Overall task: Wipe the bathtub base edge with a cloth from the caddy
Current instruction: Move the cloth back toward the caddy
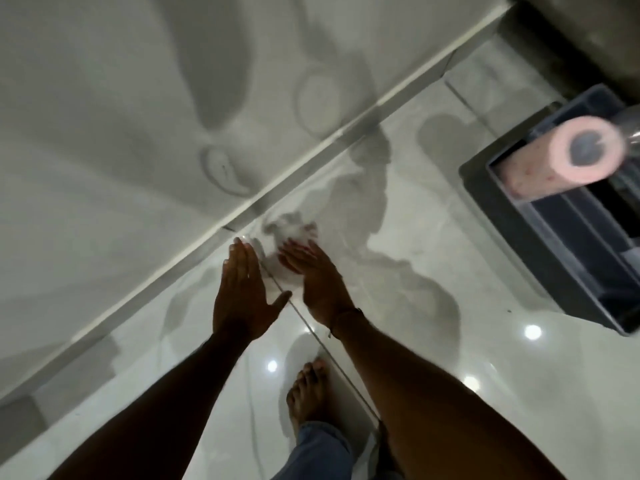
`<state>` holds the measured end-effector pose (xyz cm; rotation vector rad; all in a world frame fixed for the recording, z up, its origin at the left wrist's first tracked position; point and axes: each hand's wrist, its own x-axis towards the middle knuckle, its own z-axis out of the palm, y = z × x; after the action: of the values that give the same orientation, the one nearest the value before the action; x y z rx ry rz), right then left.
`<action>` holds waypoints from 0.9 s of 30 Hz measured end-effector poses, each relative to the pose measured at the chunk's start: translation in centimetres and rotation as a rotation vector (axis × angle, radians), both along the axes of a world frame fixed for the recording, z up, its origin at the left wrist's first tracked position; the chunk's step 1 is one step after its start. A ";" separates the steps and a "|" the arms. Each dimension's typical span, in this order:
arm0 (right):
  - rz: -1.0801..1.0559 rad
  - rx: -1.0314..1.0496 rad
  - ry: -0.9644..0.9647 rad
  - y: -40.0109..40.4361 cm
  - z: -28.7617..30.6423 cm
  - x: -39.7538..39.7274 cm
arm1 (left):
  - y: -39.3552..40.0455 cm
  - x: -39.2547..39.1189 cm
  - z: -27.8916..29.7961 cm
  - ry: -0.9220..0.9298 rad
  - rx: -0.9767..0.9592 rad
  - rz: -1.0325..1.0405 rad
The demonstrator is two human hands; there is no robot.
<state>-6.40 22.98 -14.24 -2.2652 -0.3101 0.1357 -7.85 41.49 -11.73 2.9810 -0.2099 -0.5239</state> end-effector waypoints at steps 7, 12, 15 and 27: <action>-0.538 -0.151 0.059 -18.4 9.9 -7.5 | -13.8 1.8 9.1 -0.036 -0.107 -0.434; -0.976 -0.177 0.027 -32.1 13.3 -10.9 | -27.3 3.5 11.5 -0.067 -0.260 -0.733; -1.065 -0.271 0.044 -39.1 13.2 -11.7 | -34.2 4.3 11.3 -0.079 -0.330 -0.891; -1.116 -0.406 0.250 -48.1 2.6 -4.4 | -44.5 5.7 -0.2 -0.035 -0.154 -1.074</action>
<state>-10.78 -25.09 -11.68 -2.4387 1.1947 -0.1193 -2.11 -3.06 -11.95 2.4796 -1.7710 -0.4747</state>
